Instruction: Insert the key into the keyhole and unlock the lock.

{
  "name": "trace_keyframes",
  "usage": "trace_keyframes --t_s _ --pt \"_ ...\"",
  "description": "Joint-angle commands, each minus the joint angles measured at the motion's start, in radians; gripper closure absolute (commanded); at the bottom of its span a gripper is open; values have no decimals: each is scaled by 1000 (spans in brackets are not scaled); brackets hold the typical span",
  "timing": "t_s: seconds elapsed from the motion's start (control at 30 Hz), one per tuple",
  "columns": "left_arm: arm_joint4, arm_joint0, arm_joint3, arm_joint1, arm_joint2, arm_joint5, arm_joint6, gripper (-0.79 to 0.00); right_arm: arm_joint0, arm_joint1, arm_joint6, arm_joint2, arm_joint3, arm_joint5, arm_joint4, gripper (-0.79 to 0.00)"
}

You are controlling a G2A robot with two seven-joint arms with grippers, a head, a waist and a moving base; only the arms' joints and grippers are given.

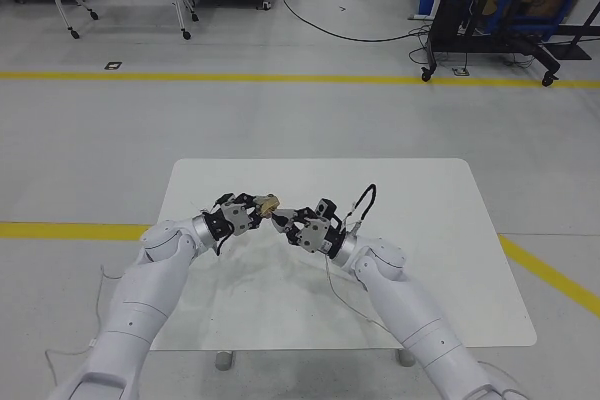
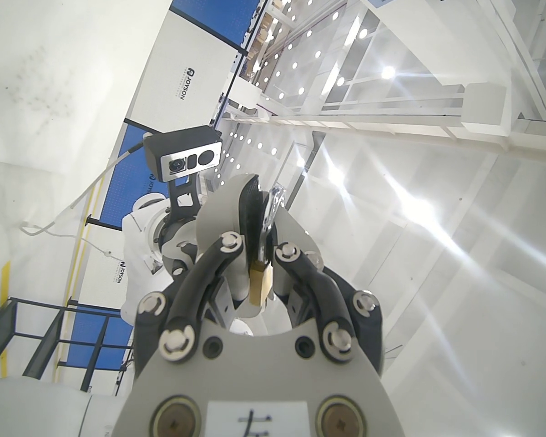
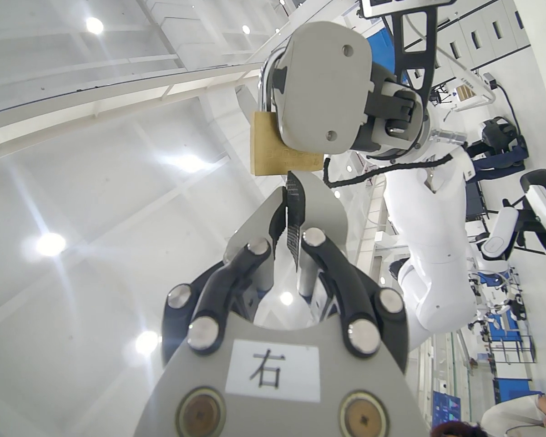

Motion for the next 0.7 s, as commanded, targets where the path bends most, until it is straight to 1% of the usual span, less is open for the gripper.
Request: trace_keyframes --t_s 0.0,0.13,0.27,0.43,0.6,0.67 --pt "5 0 -2 1 0 -4 6 0 -1 0 -5 0 0 -5 1 0" --pt "25 4 -13 3 0 -26 26 0 -3 -1 -12 -3 1 -15 5 0" --pt "48 16 -37 5 -6 -71 76 0 -1 -3 -27 -7 6 -22 13 0" --pt "46 30 -60 7 -10 -66 90 0 2 -5 -81 -24 -1 -55 -39 0" --pt "83 38 -82 10 -11 -89 125 0 -4 -5 -105 -33 -16 -70 -67 0" --pt "106 42 -96 12 -11 -102 140 0 -6 -5 -114 -33 -19 -71 -72 -15"
